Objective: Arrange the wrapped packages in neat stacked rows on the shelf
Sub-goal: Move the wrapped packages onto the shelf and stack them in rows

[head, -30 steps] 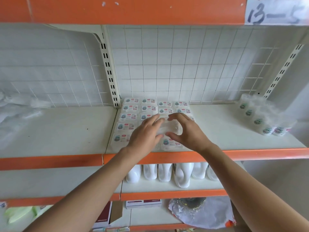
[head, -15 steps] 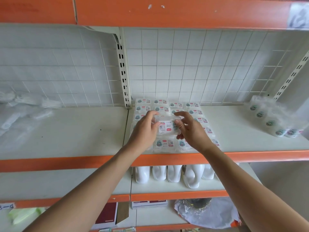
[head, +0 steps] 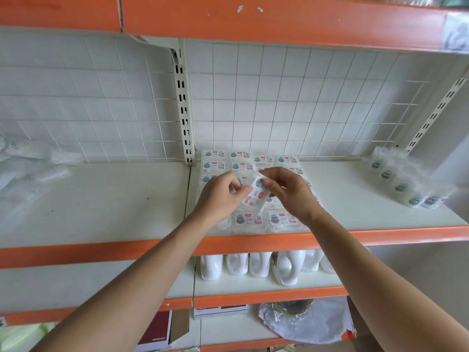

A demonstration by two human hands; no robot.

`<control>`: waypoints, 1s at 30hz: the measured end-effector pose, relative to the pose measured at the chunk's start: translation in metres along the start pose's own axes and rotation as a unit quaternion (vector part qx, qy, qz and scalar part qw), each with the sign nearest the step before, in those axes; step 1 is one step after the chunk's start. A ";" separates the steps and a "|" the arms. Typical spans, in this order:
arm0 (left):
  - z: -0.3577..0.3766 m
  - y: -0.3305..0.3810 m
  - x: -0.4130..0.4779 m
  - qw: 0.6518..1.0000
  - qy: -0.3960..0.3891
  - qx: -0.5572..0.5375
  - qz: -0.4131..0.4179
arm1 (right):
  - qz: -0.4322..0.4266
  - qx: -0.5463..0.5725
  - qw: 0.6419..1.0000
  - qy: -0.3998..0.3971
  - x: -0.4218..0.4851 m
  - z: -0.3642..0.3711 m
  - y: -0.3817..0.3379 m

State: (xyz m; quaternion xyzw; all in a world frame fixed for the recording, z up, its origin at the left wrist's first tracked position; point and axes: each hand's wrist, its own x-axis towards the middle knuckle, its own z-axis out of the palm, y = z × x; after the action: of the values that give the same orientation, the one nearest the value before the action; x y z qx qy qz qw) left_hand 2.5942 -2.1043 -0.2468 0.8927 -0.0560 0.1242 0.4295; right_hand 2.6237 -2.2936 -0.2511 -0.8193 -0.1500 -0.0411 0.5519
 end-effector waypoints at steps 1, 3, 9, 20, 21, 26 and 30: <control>-0.001 0.003 0.001 0.999 -0.011 -0.027 -0.018 | -0.009 -0.012 1.000 -0.003 0.001 0.000 -0.002; -0.004 0.008 0.002 0.992 -0.050 -0.095 -0.059 | -0.023 -0.038 0.999 0.001 0.002 0.000 -0.005; 0.000 0.007 0.003 0.976 -0.045 -0.179 -0.116 | -0.037 -0.068 0.997 -0.006 -0.003 0.008 -0.005; 0.001 -0.007 -0.010 0.996 -0.035 -0.032 -0.074 | -0.108 -0.257 0.959 -0.058 -0.025 0.009 0.010; -0.002 -0.011 -0.013 0.999 -0.030 0.021 -0.027 | -0.113 -0.254 0.958 -0.073 -0.027 0.006 0.013; -0.009 -0.026 -0.023 0.978 -0.056 0.192 0.058 | -0.117 -0.289 0.941 -0.133 -0.036 0.001 0.025; -0.008 -0.036 -0.032 0.951 -0.063 0.282 0.109 | -0.129 -0.315 0.928 -0.149 -0.037 0.005 0.029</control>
State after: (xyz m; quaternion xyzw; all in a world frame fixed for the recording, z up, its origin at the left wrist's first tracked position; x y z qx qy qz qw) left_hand 2.5695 -2.0757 -0.2776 0.9719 -0.1421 0.1248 0.1399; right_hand 2.5965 -2.3063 -0.2878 -0.9213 -0.3143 -0.0342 0.2264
